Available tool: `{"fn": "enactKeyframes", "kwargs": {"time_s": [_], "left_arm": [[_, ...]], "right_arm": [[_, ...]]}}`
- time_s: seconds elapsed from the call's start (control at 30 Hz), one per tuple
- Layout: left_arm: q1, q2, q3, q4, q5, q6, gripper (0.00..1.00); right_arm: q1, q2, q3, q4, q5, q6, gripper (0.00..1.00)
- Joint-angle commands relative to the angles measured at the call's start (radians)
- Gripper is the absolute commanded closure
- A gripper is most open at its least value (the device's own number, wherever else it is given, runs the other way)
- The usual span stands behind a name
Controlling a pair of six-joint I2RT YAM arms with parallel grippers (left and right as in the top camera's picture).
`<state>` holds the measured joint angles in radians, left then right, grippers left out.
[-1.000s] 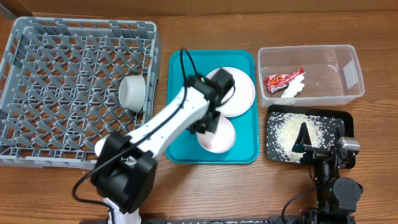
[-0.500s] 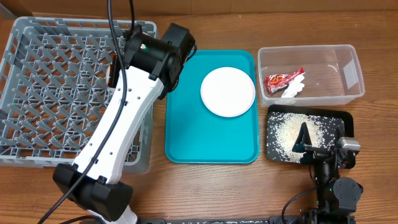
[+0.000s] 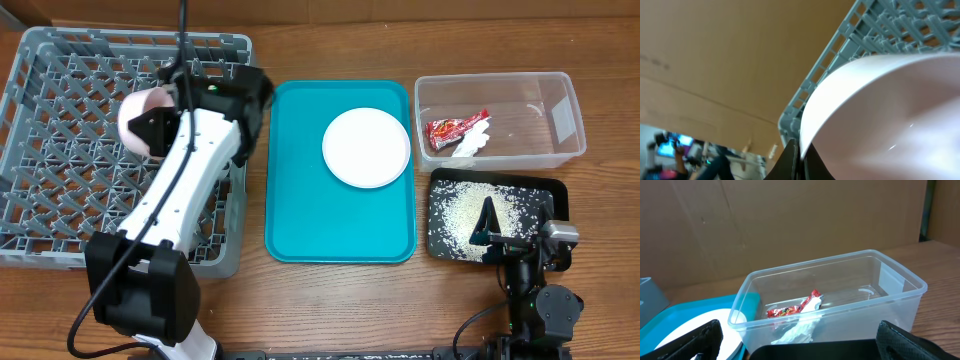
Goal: Sort waste into correct bins and load items into the dishwasher
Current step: 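Stand the small plate upright in the dish rack slots and release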
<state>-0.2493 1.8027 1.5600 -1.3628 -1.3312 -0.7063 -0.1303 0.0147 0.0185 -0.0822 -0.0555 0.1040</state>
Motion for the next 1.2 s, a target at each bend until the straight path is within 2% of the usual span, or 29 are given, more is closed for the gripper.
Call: {"fn": "enactKeyframes", "kwargs": {"time_s": [0.0,0.23,0.4,0.5,0.8,0.9,0.97,1.03,1.1,1.17], "left_arm": [[0.055,0.008,-0.060,0.095,-0.025,-0.005,0.96],[0.082,0.008,-0.124,0.333,0.119,0.190,0.96],[0.087,0.008,-0.187,0.416,0.108,0.216,0.96],[0.094,0.008,-0.211,0.484,0.113,0.282,0.96],[0.107,0.008,-0.222,0.508,0.159,0.302,0.96],[0.112,0.008,-0.223,0.536,0.070,0.348,0.95],[0.107,0.008,-0.223,0.582,-0.015,0.421,0.96],[0.102,0.008,-0.223,0.622,-0.040,0.484,0.96],[0.101,0.008,-0.223,0.639,-0.024,0.501,0.96],[0.101,0.008,-0.223,0.634,0.087,0.500,0.96]], "right_arm": [[-0.004,-0.012,-0.011,0.006,0.002,0.000,0.00],[-0.004,-0.012,-0.011,0.006,0.001,0.000,0.00],[-0.004,-0.012,-0.010,0.006,0.001,0.000,0.00],[-0.004,-0.012,-0.011,0.006,0.001,0.000,0.00],[-0.004,-0.012,-0.011,0.006,0.001,0.000,0.00],[-0.004,-0.012,-0.011,0.006,0.001,0.000,0.00],[-0.004,-0.012,-0.010,0.006,0.002,0.000,0.00],[-0.004,-0.012,-0.010,0.006,0.002,0.000,0.00],[-0.004,-0.012,-0.011,0.006,0.001,0.000,0.00],[-0.004,-0.012,-0.011,0.006,0.001,0.000,0.00]]}}
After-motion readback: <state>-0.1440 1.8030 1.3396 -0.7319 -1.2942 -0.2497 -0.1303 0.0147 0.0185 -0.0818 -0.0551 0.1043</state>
